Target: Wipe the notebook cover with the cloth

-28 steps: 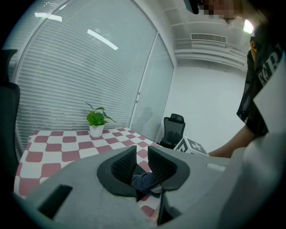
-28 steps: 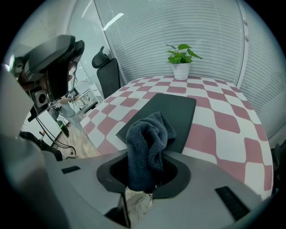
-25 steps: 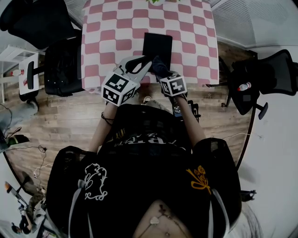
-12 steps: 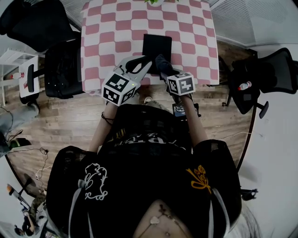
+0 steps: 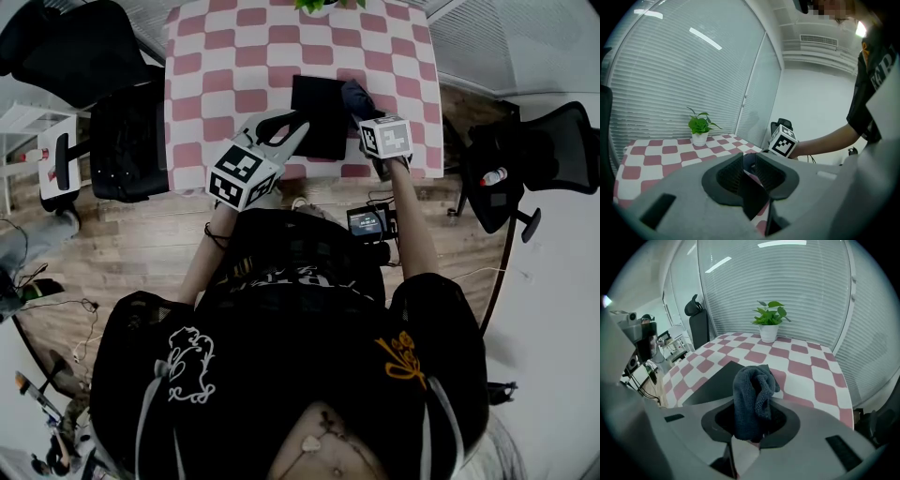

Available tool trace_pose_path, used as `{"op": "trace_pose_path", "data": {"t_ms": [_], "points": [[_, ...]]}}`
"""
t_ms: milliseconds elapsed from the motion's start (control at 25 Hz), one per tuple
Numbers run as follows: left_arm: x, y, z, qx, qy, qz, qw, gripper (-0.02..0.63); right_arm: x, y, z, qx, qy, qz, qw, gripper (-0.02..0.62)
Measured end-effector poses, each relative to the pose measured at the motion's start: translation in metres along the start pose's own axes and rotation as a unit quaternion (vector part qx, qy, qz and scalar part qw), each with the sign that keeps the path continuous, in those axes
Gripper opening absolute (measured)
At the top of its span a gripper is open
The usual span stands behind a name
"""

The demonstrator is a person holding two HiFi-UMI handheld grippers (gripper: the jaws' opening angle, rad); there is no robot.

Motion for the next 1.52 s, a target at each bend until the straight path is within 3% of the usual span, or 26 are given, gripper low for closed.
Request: {"op": "trace_pose_path", "data": {"t_ms": [200,440,1040,1520], "points": [[-0.002,0.008,-0.002,0.000,0.006,0.000,1.0000,0.074,-0.024,-0.018,-0.012,0.040,0.022,0.018,0.999,0.091],[0.000,0.014,-0.001,0.001,0.014,0.000,0.9999,0.074,-0.044,-0.009,-0.006,0.102,0.059,0.004,0.993,0.091],[-0.010,-0.002,0.004,-0.002,0.019,0.019,0.9996,0.074,-0.013,0.027,0.048,0.122,0.065,-0.049,0.989,0.091],[-0.012,-0.042,0.014,-0.001,0.012,0.014,0.9998,0.074,0.019,0.063,0.097,0.112,0.062,-0.083,0.988,0.091]]}}
Point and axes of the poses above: the fingertips, and each gripper's own axes: x backward along the fingers, y to its left, z out of its underside, the point moved 8 cm from there along x, backward along the fingers
